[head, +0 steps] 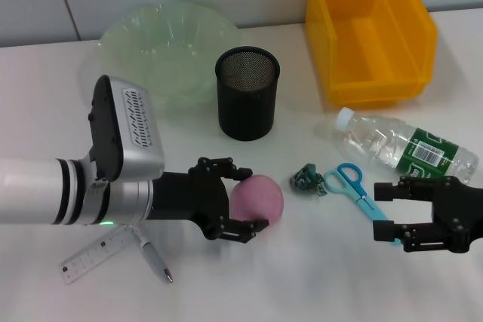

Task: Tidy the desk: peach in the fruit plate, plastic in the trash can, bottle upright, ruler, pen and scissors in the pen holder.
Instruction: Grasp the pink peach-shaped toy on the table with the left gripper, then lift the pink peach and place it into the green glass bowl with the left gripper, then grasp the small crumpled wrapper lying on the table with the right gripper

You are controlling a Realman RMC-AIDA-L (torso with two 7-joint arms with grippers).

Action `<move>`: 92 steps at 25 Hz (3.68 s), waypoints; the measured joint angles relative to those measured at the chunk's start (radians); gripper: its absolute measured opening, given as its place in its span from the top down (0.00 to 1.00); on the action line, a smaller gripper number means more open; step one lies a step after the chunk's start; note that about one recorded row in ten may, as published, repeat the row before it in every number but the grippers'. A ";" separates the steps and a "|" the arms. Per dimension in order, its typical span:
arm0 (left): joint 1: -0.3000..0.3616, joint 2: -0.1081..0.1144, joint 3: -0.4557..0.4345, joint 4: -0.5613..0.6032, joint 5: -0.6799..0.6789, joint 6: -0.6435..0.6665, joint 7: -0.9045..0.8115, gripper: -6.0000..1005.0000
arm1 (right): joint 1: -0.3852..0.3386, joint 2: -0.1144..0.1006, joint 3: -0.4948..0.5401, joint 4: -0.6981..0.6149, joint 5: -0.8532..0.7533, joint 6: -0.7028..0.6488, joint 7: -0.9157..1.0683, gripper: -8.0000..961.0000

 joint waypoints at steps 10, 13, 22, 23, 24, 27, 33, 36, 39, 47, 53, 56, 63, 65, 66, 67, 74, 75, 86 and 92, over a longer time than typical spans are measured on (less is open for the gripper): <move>-0.001 0.000 0.018 0.007 -0.001 -0.012 -0.057 0.27 | 0.003 0.002 0.000 0.000 0.000 -0.001 0.000 0.16; 0.007 0.000 0.019 0.019 -0.001 -0.011 -0.062 0.37 | 0.003 0.002 0.001 -0.001 0.000 -0.002 0.000 0.16; 0.152 0.020 -0.072 0.297 0.022 0.091 -0.169 0.61 | 0.003 0.002 0.002 0.000 0.003 -0.001 0.000 0.16; 0.176 0.020 -0.117 0.338 0.029 0.119 -0.172 0.64 | 0.005 0.002 0.002 0.000 0.004 -0.001 0.000 0.16; 0.196 0.019 -0.165 0.372 0.030 0.141 -0.172 0.66 | 0.005 0.002 0.002 0.000 0.004 -0.001 0.000 0.16; 0.228 0.014 -0.301 0.426 0.014 0.150 -0.159 0.67 | 0.007 0.003 0.003 0.000 0.006 -0.001 0.000 0.16; 0.182 0.009 -0.382 0.323 -0.144 -0.062 -0.030 0.70 | 0.009 0.011 0.005 0.000 0.009 0.007 -0.001 0.16; 0.131 0.009 -0.383 0.224 -0.258 -0.173 0.058 0.72 | 0.010 0.016 0.005 -0.001 0.009 0.008 -0.001 0.16; 0.055 0.009 -0.381 0.083 -0.371 -0.255 0.161 0.74 | 0.010 0.019 0.005 -0.001 0.009 0.008 -0.001 0.16; -0.086 0.001 -0.373 -0.137 -0.405 -0.387 0.309 0.80 | 0.016 0.022 0.005 0.000 0.011 0.009 -0.001 0.16; -0.109 0.000 -0.374 -0.189 -0.405 -0.431 0.321 0.79 | 0.031 0.030 0.005 0.000 0.011 0.009 -0.003 0.16; -0.105 0.000 -0.373 -0.195 -0.405 -0.428 0.316 0.74 | 0.035 0.032 0.005 0.000 0.011 0.009 -0.004 0.16; -0.098 0.001 -0.373 -0.197 -0.406 -0.392 0.311 0.58 | 0.038 0.032 0.005 0.000 0.011 0.009 -0.004 0.16; -0.095 0.001 -0.373 -0.198 -0.406 -0.366 0.309 0.51 | 0.038 0.032 0.005 0.000 0.011 0.009 -0.004 0.16; -0.095 0.001 -0.373 -0.198 -0.406 -0.366 0.309 0.46 | 0.038 0.032 0.005 0.000 0.011 0.009 -0.004 0.16; -0.094 0.002 -0.373 -0.197 -0.406 -0.355 0.306 0.41 | 0.038 0.032 0.005 0.000 0.011 0.009 -0.004 0.16; -0.069 0.011 -0.374 -0.162 -0.401 -0.273 0.244 0.23 | 0.038 0.035 0.005 0.000 0.011 0.010 -0.007 0.16; -0.040 0.016 -0.374 -0.123 -0.396 -0.209 0.201 0.21 | 0.038 0.035 0.005 0.000 0.011 0.010 -0.008 0.16; 0.139 0.063 -0.385 0.137 -0.191 0.429 -0.124 0.21 | 0.036 0.035 0.029 0.000 0.012 0.013 -0.013 0.16; 0.196 0.071 -0.386 0.116 -0.158 0.555 -0.168 0.22 | 0.027 0.035 0.045 -0.001 0.014 0.014 -0.038 0.16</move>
